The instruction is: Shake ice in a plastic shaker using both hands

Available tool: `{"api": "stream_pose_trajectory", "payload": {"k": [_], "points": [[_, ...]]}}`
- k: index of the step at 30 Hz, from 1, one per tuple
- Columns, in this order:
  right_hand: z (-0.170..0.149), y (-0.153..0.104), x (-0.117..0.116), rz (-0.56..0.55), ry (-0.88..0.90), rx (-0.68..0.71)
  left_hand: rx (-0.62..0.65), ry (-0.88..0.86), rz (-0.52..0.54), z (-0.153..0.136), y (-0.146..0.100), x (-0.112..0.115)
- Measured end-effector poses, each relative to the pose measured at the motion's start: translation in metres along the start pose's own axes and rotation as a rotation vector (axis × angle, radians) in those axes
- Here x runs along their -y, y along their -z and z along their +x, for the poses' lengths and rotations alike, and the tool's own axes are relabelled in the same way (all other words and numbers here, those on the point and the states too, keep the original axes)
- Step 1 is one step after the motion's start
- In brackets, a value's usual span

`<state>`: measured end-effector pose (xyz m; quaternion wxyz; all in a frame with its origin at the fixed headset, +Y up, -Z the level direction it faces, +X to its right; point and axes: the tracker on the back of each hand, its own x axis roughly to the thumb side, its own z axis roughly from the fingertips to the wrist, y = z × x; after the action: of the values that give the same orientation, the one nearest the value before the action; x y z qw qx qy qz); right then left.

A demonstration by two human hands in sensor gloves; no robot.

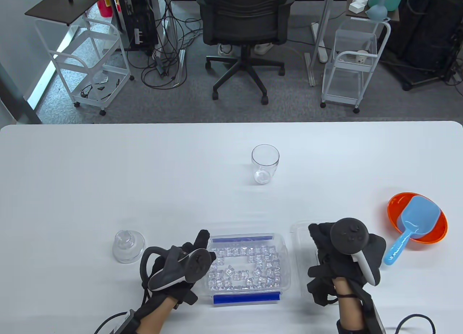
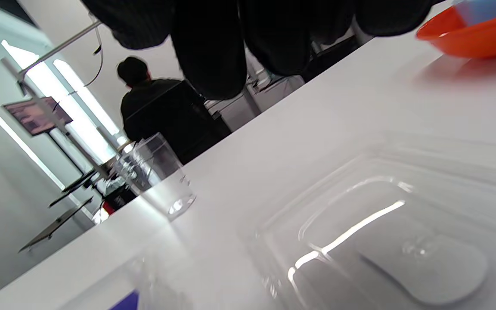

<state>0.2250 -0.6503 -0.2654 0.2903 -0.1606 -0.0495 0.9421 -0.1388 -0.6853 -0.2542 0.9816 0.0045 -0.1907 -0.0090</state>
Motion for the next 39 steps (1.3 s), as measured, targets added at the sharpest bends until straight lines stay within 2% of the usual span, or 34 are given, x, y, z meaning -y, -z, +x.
{"api": "stream_pose_trajectory", "payload": {"k": [4, 6, 10, 13, 16, 19, 25, 31, 39], "points": [[-0.024, 0.008, 0.026, -0.112, 0.123, -0.181, 0.001, 0.001, 0.012, -0.001, -0.001, -0.002], [-0.044, 0.014, 0.044, -0.109, 0.164, -0.301, 0.003, -0.012, 0.008, 0.000, -0.001, -0.001], [-0.078, 0.019, 0.062, -0.129, 0.161, -0.489, 0.005, -0.013, 0.009, 0.000, -0.001, -0.001], [-0.105, 0.023, 0.063, -0.117, 0.144, -0.616, 0.005, -0.017, 0.011, -0.001, 0.000, 0.000], [-0.130, 0.023, 0.054, -0.122, 0.204, -0.721, 0.015, -0.018, -0.004, 0.001, 0.000, 0.002], [-0.146, 0.027, 0.043, -0.110, 0.198, -0.783, 0.019, -0.015, -0.009, 0.002, 0.001, 0.003], [-0.154, 0.041, 0.022, -0.008, 0.048, -0.837, 0.011, -0.022, -0.027, 0.000, 0.002, 0.005], [-0.154, 0.054, 0.008, -0.030, -0.091, -0.867, 0.006, -0.032, -0.037, -0.002, 0.002, 0.006], [-0.151, 0.059, 0.008, -0.055, -0.177, -0.856, 0.009, -0.038, -0.046, -0.002, 0.003, 0.007]]}}
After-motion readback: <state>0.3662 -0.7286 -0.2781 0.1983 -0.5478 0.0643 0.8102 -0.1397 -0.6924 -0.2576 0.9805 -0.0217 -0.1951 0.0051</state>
